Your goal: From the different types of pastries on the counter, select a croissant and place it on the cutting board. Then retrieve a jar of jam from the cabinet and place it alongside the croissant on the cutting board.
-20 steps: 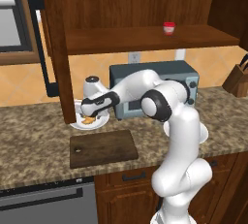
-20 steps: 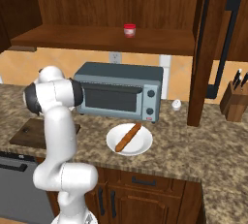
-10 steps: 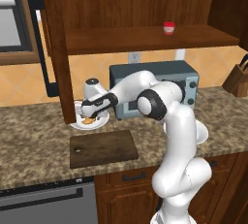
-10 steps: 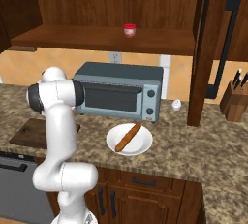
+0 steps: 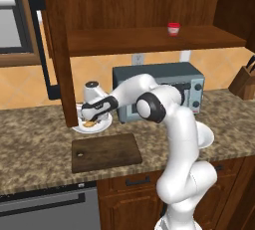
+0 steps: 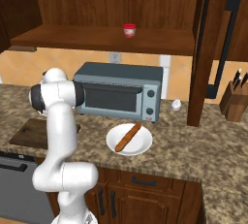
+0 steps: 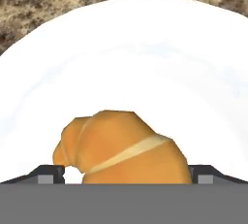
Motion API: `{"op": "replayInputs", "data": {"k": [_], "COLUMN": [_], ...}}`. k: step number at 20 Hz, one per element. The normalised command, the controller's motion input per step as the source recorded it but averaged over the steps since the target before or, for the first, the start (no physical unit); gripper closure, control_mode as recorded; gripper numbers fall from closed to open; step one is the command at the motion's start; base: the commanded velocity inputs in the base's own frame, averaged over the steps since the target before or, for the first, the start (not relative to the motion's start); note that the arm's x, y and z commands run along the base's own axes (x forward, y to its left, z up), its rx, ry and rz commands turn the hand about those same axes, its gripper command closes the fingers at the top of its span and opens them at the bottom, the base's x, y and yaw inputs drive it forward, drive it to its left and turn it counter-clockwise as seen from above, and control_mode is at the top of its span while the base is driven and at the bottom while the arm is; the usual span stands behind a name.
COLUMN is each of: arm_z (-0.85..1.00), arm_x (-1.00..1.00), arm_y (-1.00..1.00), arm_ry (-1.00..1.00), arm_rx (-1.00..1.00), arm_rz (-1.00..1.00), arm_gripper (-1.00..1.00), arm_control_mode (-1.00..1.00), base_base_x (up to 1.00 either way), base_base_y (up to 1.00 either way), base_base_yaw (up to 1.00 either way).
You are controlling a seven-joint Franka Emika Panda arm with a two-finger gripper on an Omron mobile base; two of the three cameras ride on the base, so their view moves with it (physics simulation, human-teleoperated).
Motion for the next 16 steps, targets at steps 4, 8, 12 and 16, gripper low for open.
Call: {"op": "replayInputs", "data": {"k": [4, 8, 12, 16], "arm_z": [-0.14, 0.24, 0.01, 0.19], "arm_x": [0.01, -0.31, -0.71, -0.68], "arm_y": [0.05, 0.0, 0.0, 0.0], "arm_ry": [0.0, -0.18, -0.19, -0.18], "arm_rx": [0.0, 0.0, 0.01, 0.01], "arm_rz": [0.0, 0.0, 0.0, 0.0], "arm_gripper": [1.0, 1.0, 1.0, 1.0], "arm_control_mode": [-1.0, -1.0, -1.0, -1.0], "base_base_x": [0.0, 0.0, 0.0, 0.0], "base_base_y": [0.0, 0.0, 0.0, 0.0], "base_base_yaw": [0.0, 0.0, 0.0, 0.0]}}
